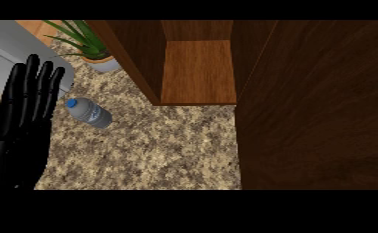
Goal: Pick up the bottled water, place it into the cabinet and close the cabinet
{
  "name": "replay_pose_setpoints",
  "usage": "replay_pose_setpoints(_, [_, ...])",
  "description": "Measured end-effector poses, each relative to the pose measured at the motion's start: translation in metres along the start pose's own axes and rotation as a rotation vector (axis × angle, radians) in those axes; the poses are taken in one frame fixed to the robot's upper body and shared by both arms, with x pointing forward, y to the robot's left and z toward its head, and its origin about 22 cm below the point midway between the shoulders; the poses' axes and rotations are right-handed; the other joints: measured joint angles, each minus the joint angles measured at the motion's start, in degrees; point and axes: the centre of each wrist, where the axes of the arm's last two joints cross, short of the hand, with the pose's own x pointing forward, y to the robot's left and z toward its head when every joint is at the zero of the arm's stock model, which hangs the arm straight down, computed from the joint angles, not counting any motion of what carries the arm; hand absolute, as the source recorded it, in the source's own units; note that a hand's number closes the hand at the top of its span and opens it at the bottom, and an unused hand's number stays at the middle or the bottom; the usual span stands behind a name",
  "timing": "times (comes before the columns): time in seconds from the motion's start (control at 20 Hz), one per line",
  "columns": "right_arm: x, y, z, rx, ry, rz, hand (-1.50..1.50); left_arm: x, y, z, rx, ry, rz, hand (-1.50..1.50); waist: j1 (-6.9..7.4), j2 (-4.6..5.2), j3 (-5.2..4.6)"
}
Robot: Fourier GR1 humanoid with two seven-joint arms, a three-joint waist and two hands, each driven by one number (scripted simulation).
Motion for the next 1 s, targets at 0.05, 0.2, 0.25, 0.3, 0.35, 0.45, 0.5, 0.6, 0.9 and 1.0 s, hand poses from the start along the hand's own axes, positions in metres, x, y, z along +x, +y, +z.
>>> replay_pose_setpoints(0.05, [-0.003, 0.002, 0.002, 0.004, 0.002, -0.008, -1.50, -0.002, 0.000, -0.002, 0.012, 0.007, -0.014, -1.50, -0.10, -0.37, -0.43])
replay_pose_setpoints(0.2, [0.001, 0.003, 0.003, 0.029, -0.013, -0.036, -1.50, -0.003, 0.010, -0.003, 0.121, 0.021, -0.091, -1.50, -0.12, -1.17, -1.28])
replay_pose_setpoints(0.25, [0.004, 0.002, 0.004, 0.042, -0.023, -0.049, -1.50, -0.004, 0.015, -0.006, 0.175, 0.019, -0.127, -1.50, -0.25, -1.32, -1.45])
replay_pose_setpoints(0.3, [0.007, 0.002, 0.005, 0.054, -0.037, -0.059, -1.50, -0.006, 0.022, -0.006, 0.232, 0.023, -0.162, -1.50, -0.33, -1.46, -1.58])
replay_pose_setpoints(0.35, [0.006, 0.005, 0.010, 0.078, 0.006, -0.087, -1.50, -0.010, 0.024, -0.005, 0.288, 0.068, -0.152, -1.50, -0.38, -1.54, -1.71])
replay_pose_setpoints(0.45, [0.008, 0.007, 0.018, 0.124, 0.078, -0.131, -1.50, -0.016, 0.028, -0.002, 0.374, 0.149, -0.127, -1.50, -0.48, -1.71, -1.86])
replay_pose_setpoints(0.5, [0.010, 0.008, 0.023, 0.137, 0.105, -0.148, -1.50, -0.017, 0.030, -0.002, 0.407, 0.177, -0.116, -1.50, -0.52, -1.76, -1.91])
replay_pose_setpoints(0.6, [0.021, 0.006, 0.032, 0.163, 0.143, -0.175, -1.50, -0.016, 0.026, -0.003, 0.457, 0.218, -0.110, -1.50, -0.70, -1.86, -1.96])
replay_pose_setpoints(0.9, [0.048, -0.001, 0.063, 0.200, 0.203, -0.199, -1.50, -0.008, 0.004, -0.001, 0.520, 0.283, -0.109, -1.50, -0.71, -1.98, -2.04])
replay_pose_setpoints(1.0, [0.048, -0.004, 0.068, 0.204, 0.220, -0.187, -1.50, -0.007, -0.003, 0.000, 0.533, 0.303, -0.111, -1.50, -0.68, -1.97, -2.04])
